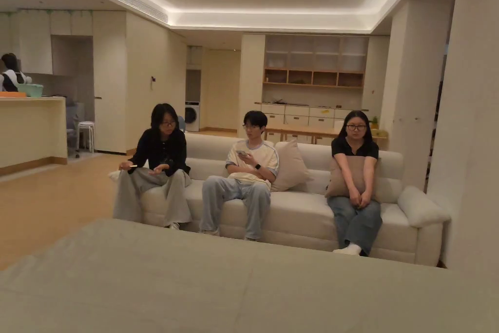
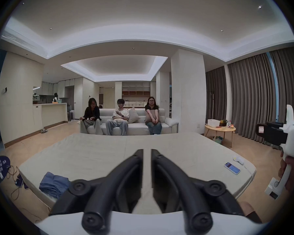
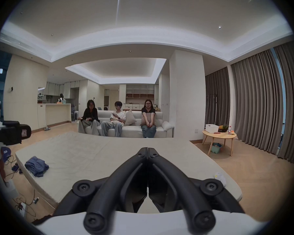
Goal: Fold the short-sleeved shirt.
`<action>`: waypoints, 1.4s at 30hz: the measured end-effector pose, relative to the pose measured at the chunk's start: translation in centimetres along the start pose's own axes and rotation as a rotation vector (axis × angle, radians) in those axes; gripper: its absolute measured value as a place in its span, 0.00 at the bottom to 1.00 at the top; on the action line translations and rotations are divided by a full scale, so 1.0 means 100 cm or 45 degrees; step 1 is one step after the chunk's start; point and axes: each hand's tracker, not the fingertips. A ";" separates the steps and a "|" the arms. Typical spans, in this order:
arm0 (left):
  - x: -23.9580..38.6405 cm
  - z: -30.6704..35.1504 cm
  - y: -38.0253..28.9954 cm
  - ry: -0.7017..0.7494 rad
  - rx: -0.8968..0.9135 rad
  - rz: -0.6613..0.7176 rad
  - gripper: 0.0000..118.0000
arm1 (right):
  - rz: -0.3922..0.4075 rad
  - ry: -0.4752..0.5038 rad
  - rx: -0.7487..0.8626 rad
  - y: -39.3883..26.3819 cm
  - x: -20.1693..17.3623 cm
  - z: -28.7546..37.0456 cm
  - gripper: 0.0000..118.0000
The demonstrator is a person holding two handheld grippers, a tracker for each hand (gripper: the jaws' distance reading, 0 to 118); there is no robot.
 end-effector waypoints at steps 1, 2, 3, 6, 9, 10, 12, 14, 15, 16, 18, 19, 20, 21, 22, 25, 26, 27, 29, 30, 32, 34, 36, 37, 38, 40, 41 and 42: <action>-0.005 0.000 0.000 -0.005 -0.004 0.020 0.36 | -0.001 -0.008 0.005 0.001 -0.002 0.001 0.16; -0.009 -0.002 0.001 -0.014 -0.013 0.044 0.63 | -0.006 -0.017 0.009 0.003 -0.003 0.002 0.39; -0.013 -0.004 0.001 -0.032 -0.035 0.076 0.92 | -0.018 -0.023 0.012 0.004 -0.005 0.002 0.80; -0.022 -0.011 0.004 -0.158 -0.042 0.138 1.00 | -0.059 -0.079 0.061 -0.004 -0.009 0.011 1.00; -0.026 -0.008 0.007 -0.195 -0.009 0.138 1.00 | -0.048 -0.020 0.071 -0.008 -0.015 0.021 1.00; -0.026 -0.009 0.006 -0.187 -0.005 0.124 1.00 | -0.043 -0.001 0.099 0.007 -0.022 0.011 1.00; -0.016 0.002 0.009 -0.113 0.017 0.022 1.00 | 0.006 -0.016 0.108 0.008 -0.030 0.011 1.00; -0.011 0.003 0.004 -0.085 0.073 -0.048 1.00 | 0.021 -0.033 0.102 0.003 -0.033 0.014 1.00; -0.006 0.008 0.006 -0.087 0.082 -0.064 1.00 | 0.022 -0.029 0.093 0.002 -0.035 0.014 1.00; -0.003 0.014 0.010 -0.102 0.076 -0.059 1.00 | 0.020 -0.024 0.088 0.001 -0.036 0.014 1.00; 0.002 0.018 0.008 -0.131 0.115 -0.008 1.00 | -0.009 -0.019 0.053 -0.004 -0.036 0.011 1.00; 0.004 0.019 0.009 -0.142 0.115 0.008 1.00 | -0.018 -0.008 0.044 -0.004 -0.036 0.011 1.00; 0.005 0.025 0.015 -0.144 0.110 0.008 1.00 | -0.023 0.002 0.038 -0.005 -0.037 0.011 1.00; 0.008 0.025 0.016 -0.141 0.104 0.005 1.00 | -0.024 0.004 0.037 -0.005 -0.037 0.012 1.00; 0.011 0.026 0.017 -0.126 0.109 0.002 1.00 | -0.016 0.009 0.027 -0.004 -0.039 0.011 1.00; 0.016 0.027 0.026 -0.053 0.092 0.019 1.00 | -0.014 0.020 0.045 0.000 -0.038 0.014 1.00; 0.018 0.028 0.028 -0.031 0.085 0.039 1.00 | -0.018 0.013 0.054 0.002 -0.037 0.015 1.00; 0.019 0.029 0.028 -0.031 0.083 0.046 1.00 | -0.019 0.009 0.058 0.003 -0.035 0.016 1.00; 0.015 0.030 0.032 -0.025 0.083 0.068 1.00 | -0.027 0.005 0.067 0.005 -0.032 0.017 1.00; 0.016 0.031 0.032 -0.011 0.087 0.073 1.00 | -0.026 0.001 0.074 0.005 -0.030 0.018 1.00; 0.013 0.030 0.032 0.021 0.083 0.071 1.00 | -0.022 -0.018 0.070 0.006 -0.029 0.017 1.00; 0.014 0.031 0.034 0.037 0.065 0.067 1.00 | -0.034 -0.014 0.069 0.008 -0.028 0.017 1.00; 0.011 0.030 0.036 0.058 0.060 0.062 1.00 | -0.044 -0.001 0.078 0.009 -0.029 0.017 1.00; 0.010 0.031 0.036 0.059 0.064 0.061 1.00 | -0.041 -0.001 0.078 0.009 -0.030 0.017 1.00; 0.011 0.033 0.036 0.059 0.065 0.060 1.00 | -0.031 -0.001 0.079 0.010 -0.032 0.018 1.00; 0.007 0.034 0.038 0.047 0.064 0.057 1.00 | -0.017 0.005 0.087 0.009 -0.035 0.018 1.00; 0.006 0.035 0.038 0.039 0.072 0.051 1.00 | -0.014 0.007 0.086 0.009 -0.036 0.018 1.00; 0.007 0.037 0.038 0.043 0.081 0.056 1.00 | -0.014 0.012 0.083 0.008 -0.036 0.018 1.00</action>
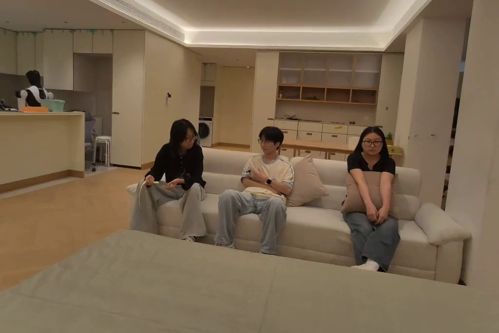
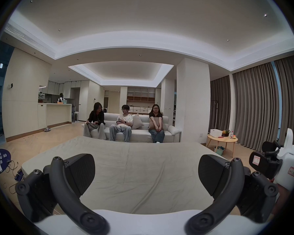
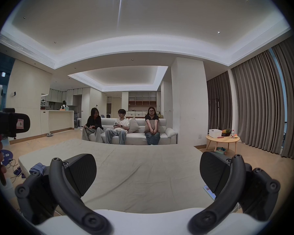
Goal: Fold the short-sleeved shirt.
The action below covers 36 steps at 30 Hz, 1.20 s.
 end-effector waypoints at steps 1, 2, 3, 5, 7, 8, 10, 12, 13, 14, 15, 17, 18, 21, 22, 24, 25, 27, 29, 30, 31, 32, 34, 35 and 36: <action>0.001 0.001 0.001 0.001 -0.001 0.003 1.00 | -0.001 0.005 -0.003 0.000 0.000 0.000 1.00; -0.002 -0.002 0.003 0.007 -0.013 0.010 1.00 | -0.002 0.006 -0.006 -0.001 -0.001 0.000 1.00; -0.001 -0.001 0.003 0.030 -0.015 0.013 1.00 | 0.000 0.007 -0.009 -0.001 -0.001 0.001 1.00; 0.002 0.001 0.002 0.045 -0.012 -0.005 1.00 | 0.008 0.002 -0.010 0.000 -0.002 0.001 1.00; 0.001 -0.001 0.003 0.045 -0.003 -0.037 1.00 | 0.007 0.005 -0.006 0.001 -0.002 0.002 1.00; 0.002 0.001 0.003 0.044 -0.003 -0.032 1.00 | 0.003 0.006 -0.002 0.001 -0.001 0.002 1.00; -0.002 -0.001 0.005 0.024 -0.007 -0.017 1.00 | 0.001 0.005 0.009 0.002 0.000 0.003 1.00; -0.001 0.000 0.004 0.020 -0.012 -0.013 1.00 | 0.003 -0.002 0.011 0.002 0.000 0.002 1.00; 0.000 0.000 0.003 0.022 -0.010 -0.014 1.00 | 0.003 -0.002 0.011 0.002 0.000 0.002 1.00; -0.003 -0.001 0.004 0.023 -0.014 -0.025 1.00 | 0.002 -0.002 0.008 0.002 0.000 0.002 1.00; -0.003 0.000 0.003 0.021 -0.013 -0.024 1.00 | 0.000 -0.005 0.005 0.001 0.000 0.001 1.00; -0.003 0.001 0.004 0.017 -0.020 -0.019 1.00 | -0.005 -0.002 -0.002 0.000 0.000 0.000 1.00; -0.005 -0.002 0.004 0.018 -0.023 -0.011 1.00 | -0.006 0.000 -0.005 0.000 -0.001 0.000 1.00; -0.005 -0.001 0.005 0.020 -0.017 -0.020 1.00 | 0.001 0.006 -0.010 -0.002 -0.003 0.000 1.00; -0.006 -0.002 0.005 0.029 -0.013 -0.032 1.00 | 0.003 0.007 -0.011 -0.003 -0.004 0.000 1.00; -0.006 -0.002 0.005 0.042 -0.007 -0.041 1.00 | 0.005 0.008 -0.012 -0.003 -0.004 0.000 1.00; -0.005 -0.002 0.004 0.045 -0.012 -0.042 1.00 | 0.005 0.007 -0.013 -0.002 -0.004 0.000 1.00; -0.007 -0.004 0.004 0.045 -0.015 -0.041 1.00 | 0.007 0.007 -0.010 -0.002 -0.003 0.000 1.00; -0.007 -0.005 0.002 0.055 -0.013 -0.053 0.99 | 0.008 0.001 -0.009 -0.001 -0.002 0.000 1.00; -0.007 -0.006 0.002 0.090 0.021 -0.064 0.99 | 0.007 -0.001 -0.009 -0.001 -0.001 0.000 1.00; -0.005 -0.007 0.003 0.133 0.026 -0.073 1.00 | 0.004 -0.002 -0.009 0.000 -0.001 0.001 1.00; -0.005 -0.007 0.003 0.118 0.020 -0.076 1.00 | -0.002 -0.004 -0.007 0.000 0.000 0.001 1.00; -0.007 -0.006 0.005 0.114 -0.012 -0.042 1.00 | -0.008 -0.004 -0.006 0.002 0.001 0.000 1.00; -0.009 -0.005 0.005 0.104 -0.011 -0.019 1.00 | -0.007 -0.004 -0.004 0.002 0.001 0.001 1.00; -0.009 -0.004 0.005 0.108 -0.007 -0.013 1.00 | -0.004 -0.006 -0.003 0.003 0.000 0.001 1.00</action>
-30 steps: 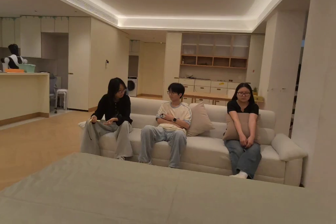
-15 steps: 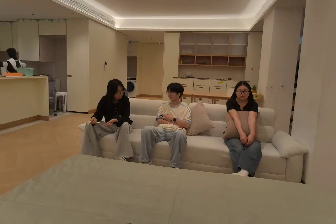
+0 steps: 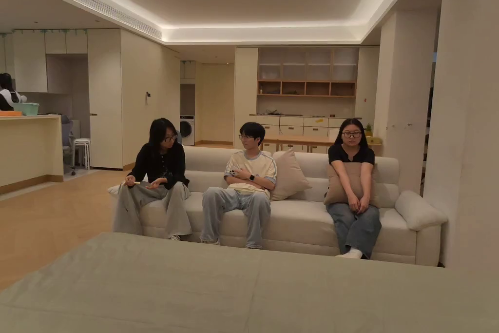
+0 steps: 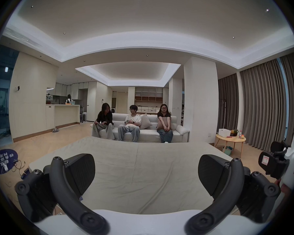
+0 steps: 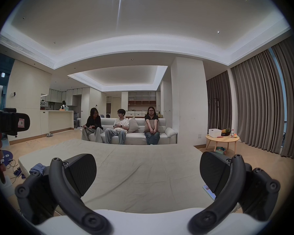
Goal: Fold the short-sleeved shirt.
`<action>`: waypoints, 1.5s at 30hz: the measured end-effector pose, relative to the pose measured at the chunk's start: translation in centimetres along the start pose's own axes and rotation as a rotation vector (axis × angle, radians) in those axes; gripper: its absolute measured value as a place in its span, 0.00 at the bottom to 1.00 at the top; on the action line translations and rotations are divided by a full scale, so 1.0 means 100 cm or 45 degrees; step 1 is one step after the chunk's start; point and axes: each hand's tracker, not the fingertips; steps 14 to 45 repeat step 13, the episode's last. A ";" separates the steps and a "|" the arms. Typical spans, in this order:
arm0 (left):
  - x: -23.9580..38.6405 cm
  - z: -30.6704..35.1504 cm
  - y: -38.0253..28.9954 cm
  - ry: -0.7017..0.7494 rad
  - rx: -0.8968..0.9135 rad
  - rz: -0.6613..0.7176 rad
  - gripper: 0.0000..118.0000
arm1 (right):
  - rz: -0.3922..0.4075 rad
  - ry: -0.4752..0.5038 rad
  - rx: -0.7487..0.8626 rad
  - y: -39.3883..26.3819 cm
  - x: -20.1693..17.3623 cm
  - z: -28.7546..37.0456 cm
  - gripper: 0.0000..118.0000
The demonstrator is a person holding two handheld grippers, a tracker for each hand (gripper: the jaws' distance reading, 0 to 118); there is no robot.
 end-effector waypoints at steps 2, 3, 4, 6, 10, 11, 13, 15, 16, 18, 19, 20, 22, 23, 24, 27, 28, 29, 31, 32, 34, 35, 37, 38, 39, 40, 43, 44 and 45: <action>0.001 0.002 -0.003 0.038 0.036 0.012 1.00 | 0.003 0.000 -0.002 0.000 -0.001 0.000 1.00; 0.003 0.005 -0.005 0.080 0.068 0.003 1.00 | 0.000 0.004 -0.001 0.000 -0.001 0.000 1.00; 0.005 0.009 -0.007 0.129 0.105 -0.015 1.00 | -0.002 0.008 -0.001 0.000 -0.001 0.000 1.00; 0.008 0.014 -0.011 0.240 0.220 -0.052 1.00 | -0.001 0.010 0.000 -0.001 -0.002 0.000 1.00; 0.002 0.011 -0.004 0.107 0.110 0.005 1.00 | 0.010 0.012 0.005 -0.003 -0.003 0.000 1.00; 0.001 0.010 -0.004 0.114 0.094 0.041 1.00 | 0.011 0.008 0.001 -0.003 -0.003 0.000 1.00; 0.001 0.008 -0.002 0.151 0.083 0.041 1.00 | 0.006 0.014 -0.003 -0.002 -0.003 0.000 1.00; 0.001 0.008 -0.002 0.151 0.083 0.041 1.00 | 0.006 0.014 -0.003 -0.002 -0.003 0.000 1.00; 0.001 0.008 -0.002 0.151 0.083 0.041 1.00 | 0.006 0.014 -0.003 -0.002 -0.003 0.000 1.00; 0.001 0.008 -0.002 0.151 0.083 0.041 1.00 | 0.006 0.014 -0.003 -0.002 -0.003 0.000 1.00; 0.001 0.008 -0.002 0.151 0.083 0.041 1.00 | 0.006 0.014 -0.003 -0.002 -0.003 0.000 1.00; 0.001 0.008 -0.002 0.151 0.083 0.041 1.00 | 0.006 0.014 -0.003 -0.002 -0.003 0.000 1.00; 0.001 0.008 -0.002 0.151 0.083 0.041 1.00 | 0.006 0.014 -0.003 -0.002 -0.003 0.000 1.00; 0.001 0.008 -0.002 0.151 0.083 0.041 1.00 | 0.006 0.014 -0.003 -0.002 -0.003 0.000 1.00; 0.001 0.008 -0.002 0.151 0.083 0.041 1.00 | 0.006 0.014 -0.003 -0.002 -0.003 0.000 1.00; 0.001 0.008 -0.002 0.151 0.083 0.041 1.00 | 0.006 0.014 -0.003 -0.002 -0.003 0.000 1.00; 0.001 0.008 -0.002 0.151 0.083 0.041 1.00 | 0.006 0.014 -0.003 -0.002 -0.003 0.000 1.00; 0.001 0.008 -0.002 0.151 0.083 0.041 1.00 | 0.006 0.014 -0.003 -0.002 -0.003 0.000 1.00; 0.001 0.008 -0.002 0.151 0.083 0.041 1.00 | 0.006 0.014 -0.003 -0.002 -0.003 0.000 1.00; 0.001 0.008 -0.002 0.151 0.083 0.041 1.00 | 0.006 0.014 -0.003 -0.002 -0.003 0.000 1.00; 0.001 0.008 -0.002 0.151 0.083 0.041 1.00 | 0.006 0.014 -0.003 -0.002 -0.003 0.000 1.00; 0.001 0.008 -0.002 0.151 0.083 0.041 1.00 | 0.006 0.014 -0.003 -0.002 -0.003 0.000 1.00; 0.001 0.008 -0.002 0.151 0.083 0.041 1.00 | 0.006 0.014 -0.003 -0.002 -0.003 0.000 1.00; 0.001 0.008 -0.002 0.151 0.083 0.041 1.00 | 0.006 0.014 -0.003 -0.002 -0.003 0.000 1.00; 0.001 0.008 -0.002 0.151 0.083 0.041 1.00 | 0.006 0.014 -0.003 -0.002 -0.003 0.000 1.00; 0.001 0.008 -0.002 0.151 0.083 0.041 1.00 | 0.006 0.014 -0.003 -0.002 -0.003 0.000 1.00; 0.001 0.008 -0.002 0.151 0.083 0.041 1.00 | 0.006 0.014 -0.003 -0.002 -0.003 0.000 1.00; 0.001 0.008 -0.002 0.151 0.083 0.041 1.00 | 0.006 0.014 -0.003 -0.002 -0.003 0.000 1.00; 0.001 0.008 -0.002 0.151 0.083 0.041 1.00 | 0.006 0.014 -0.003 -0.002 -0.003 0.000 1.00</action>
